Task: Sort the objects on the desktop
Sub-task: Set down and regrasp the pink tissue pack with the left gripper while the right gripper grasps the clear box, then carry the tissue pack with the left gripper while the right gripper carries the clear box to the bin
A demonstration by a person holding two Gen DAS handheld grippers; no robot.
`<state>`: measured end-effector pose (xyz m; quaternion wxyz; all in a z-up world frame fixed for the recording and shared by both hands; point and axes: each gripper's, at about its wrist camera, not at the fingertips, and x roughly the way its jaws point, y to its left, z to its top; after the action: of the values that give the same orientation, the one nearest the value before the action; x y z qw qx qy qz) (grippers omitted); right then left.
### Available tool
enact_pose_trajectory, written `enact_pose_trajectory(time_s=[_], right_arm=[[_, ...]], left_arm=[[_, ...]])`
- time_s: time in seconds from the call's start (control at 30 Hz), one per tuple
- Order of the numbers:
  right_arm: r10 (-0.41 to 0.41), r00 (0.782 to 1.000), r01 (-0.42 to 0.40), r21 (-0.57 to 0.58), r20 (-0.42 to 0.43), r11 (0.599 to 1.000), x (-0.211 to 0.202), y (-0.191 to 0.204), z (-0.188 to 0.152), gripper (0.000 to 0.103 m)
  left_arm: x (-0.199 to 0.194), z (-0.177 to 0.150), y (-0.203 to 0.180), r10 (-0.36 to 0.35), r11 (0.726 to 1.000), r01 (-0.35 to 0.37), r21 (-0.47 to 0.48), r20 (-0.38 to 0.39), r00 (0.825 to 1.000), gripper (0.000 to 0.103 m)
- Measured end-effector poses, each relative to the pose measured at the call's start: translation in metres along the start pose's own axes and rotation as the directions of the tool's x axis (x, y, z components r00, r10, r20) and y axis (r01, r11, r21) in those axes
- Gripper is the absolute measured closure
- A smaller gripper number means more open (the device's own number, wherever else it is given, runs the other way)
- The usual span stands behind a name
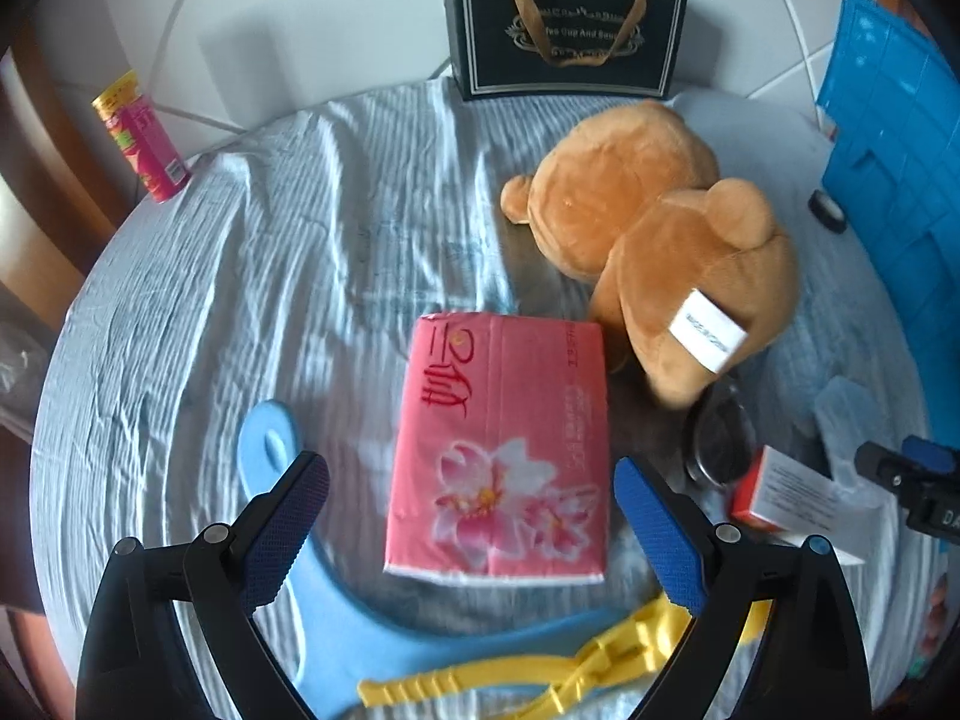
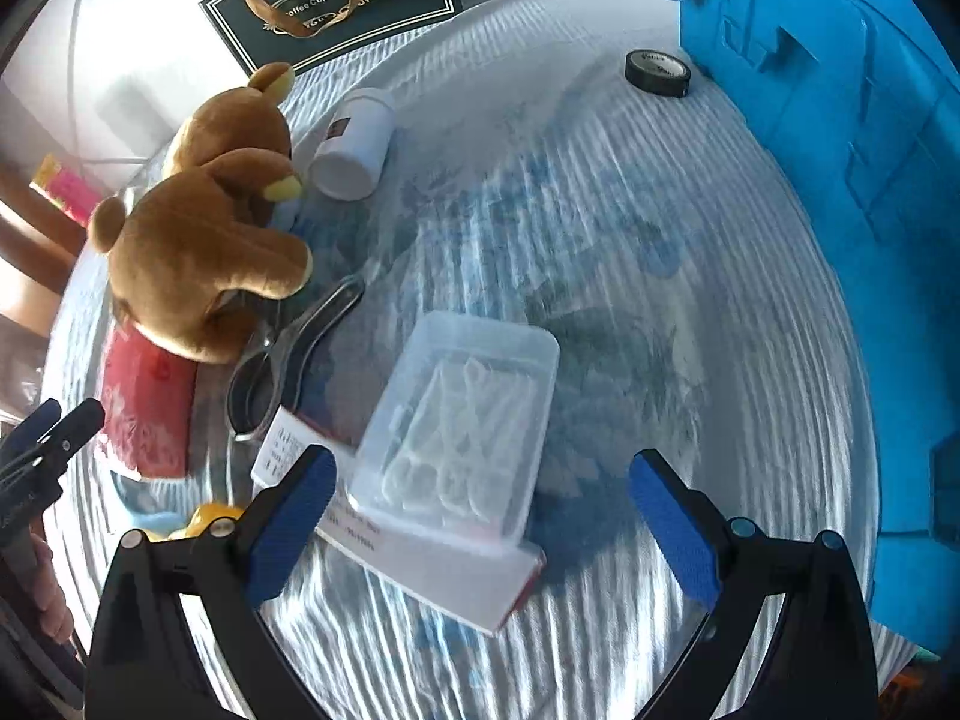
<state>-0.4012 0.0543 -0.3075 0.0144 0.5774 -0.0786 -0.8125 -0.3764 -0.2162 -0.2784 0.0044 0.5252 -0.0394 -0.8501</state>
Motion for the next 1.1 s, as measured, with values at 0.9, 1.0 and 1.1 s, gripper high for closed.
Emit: enact_pose_trajectory(time_s=[0.9,1.0,1.1], right_arm=[[0.073,0.976,-0.018,-0.262,0.204,0.965,-0.078,0.057,-0.030,0.043],[0.112,0.962,-0.024,-0.331,0.249,0.943,-0.106,0.072,-0.038,0.043],[0.149,0.944,-0.026,-0.385,0.293,0.922,-0.138,0.084,-0.049,0.043]], left_arm=[[-0.096,-0.037,-0.010,0.056,0.987,-0.033,-0.158,0.143,0.988,0.017],[-0.123,-0.045,-0.010,0.076,0.981,-0.042,-0.190,0.175,0.982,0.017],[-0.152,-0.055,-0.008,0.085,0.977,-0.039,-0.210,0.216,0.973,0.017]])
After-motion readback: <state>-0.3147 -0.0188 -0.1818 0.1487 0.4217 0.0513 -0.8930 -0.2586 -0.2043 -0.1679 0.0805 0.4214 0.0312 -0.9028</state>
